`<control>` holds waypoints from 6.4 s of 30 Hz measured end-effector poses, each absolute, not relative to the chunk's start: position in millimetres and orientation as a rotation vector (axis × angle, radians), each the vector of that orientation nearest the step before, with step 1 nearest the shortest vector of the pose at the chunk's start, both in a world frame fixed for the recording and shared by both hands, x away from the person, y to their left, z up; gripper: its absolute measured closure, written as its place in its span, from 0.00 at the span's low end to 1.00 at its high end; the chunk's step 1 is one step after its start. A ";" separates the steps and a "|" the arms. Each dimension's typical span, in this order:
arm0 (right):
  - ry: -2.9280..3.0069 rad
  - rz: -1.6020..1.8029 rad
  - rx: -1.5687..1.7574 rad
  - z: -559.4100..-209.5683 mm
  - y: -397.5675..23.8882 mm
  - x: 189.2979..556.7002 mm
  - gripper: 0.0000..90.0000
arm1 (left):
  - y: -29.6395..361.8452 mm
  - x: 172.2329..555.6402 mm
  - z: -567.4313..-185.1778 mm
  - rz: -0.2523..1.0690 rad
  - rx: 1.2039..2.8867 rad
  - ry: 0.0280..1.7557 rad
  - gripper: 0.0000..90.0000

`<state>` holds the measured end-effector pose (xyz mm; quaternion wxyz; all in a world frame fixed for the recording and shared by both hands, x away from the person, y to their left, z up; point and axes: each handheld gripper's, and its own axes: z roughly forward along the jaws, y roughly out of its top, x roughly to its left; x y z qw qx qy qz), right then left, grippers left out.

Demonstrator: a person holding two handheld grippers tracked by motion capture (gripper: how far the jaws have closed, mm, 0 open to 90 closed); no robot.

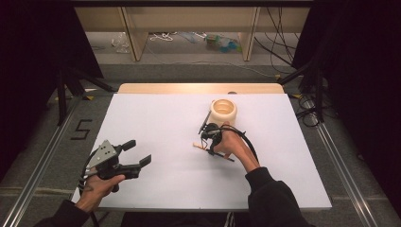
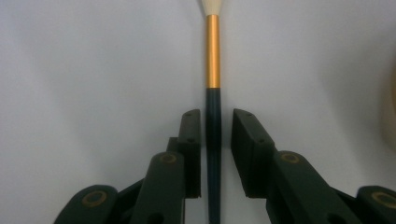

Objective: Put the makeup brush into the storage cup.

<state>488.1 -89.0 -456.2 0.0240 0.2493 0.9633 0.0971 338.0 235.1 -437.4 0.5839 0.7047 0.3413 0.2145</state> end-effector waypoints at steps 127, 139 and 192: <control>2.273 1.253 0.863 -346.3 -164.8 494.6 0.92 | 235.7 338.5 -437.0 0.502 1.642 0.794 0.17; 2.177 1.300 0.890 -345.3 -173.2 500.8 0.92 | 235.8 338.8 -437.3 0.505 1.646 0.794 0.17; 2.085 1.321 0.917 -353.3 -166.1 536.2 0.92 | 236.1 339.9 -438.5 0.498 1.640 0.799 0.17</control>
